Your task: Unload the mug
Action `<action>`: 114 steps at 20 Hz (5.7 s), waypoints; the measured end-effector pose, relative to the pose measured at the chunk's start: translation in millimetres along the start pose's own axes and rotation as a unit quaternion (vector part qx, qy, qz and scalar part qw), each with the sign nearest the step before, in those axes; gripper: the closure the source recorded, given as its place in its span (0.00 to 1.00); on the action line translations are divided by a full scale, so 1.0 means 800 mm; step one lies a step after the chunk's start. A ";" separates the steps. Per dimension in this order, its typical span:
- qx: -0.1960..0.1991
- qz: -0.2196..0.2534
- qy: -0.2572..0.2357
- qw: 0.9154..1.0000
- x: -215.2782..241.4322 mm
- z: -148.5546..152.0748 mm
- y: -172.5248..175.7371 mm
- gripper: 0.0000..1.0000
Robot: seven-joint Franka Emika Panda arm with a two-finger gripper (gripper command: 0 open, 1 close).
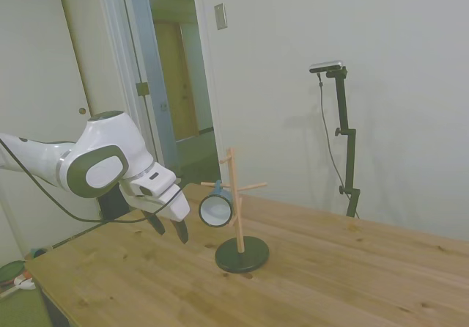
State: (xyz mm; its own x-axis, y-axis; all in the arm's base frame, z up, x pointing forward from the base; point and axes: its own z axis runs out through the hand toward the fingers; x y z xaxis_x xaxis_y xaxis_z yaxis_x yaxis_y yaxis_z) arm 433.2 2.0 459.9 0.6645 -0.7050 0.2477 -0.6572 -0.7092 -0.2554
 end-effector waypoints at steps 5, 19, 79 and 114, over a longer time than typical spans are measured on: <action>0.033 -0.012 0.033 0.999 0.010 -0.004 -0.018 0.00; 0.068 -0.007 0.073 0.995 0.026 -0.024 -0.025 0.00; 0.098 -0.123 0.088 0.984 0.055 0.026 -0.038 1.00; 0.180 -0.154 0.070 0.969 0.036 -0.004 -0.035 1.00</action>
State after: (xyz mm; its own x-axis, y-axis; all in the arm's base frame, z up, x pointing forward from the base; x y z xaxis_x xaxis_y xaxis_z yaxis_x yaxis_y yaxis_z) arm 469.7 1.4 477.6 0.7381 -0.4716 0.4825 -0.2518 -0.8560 -0.4514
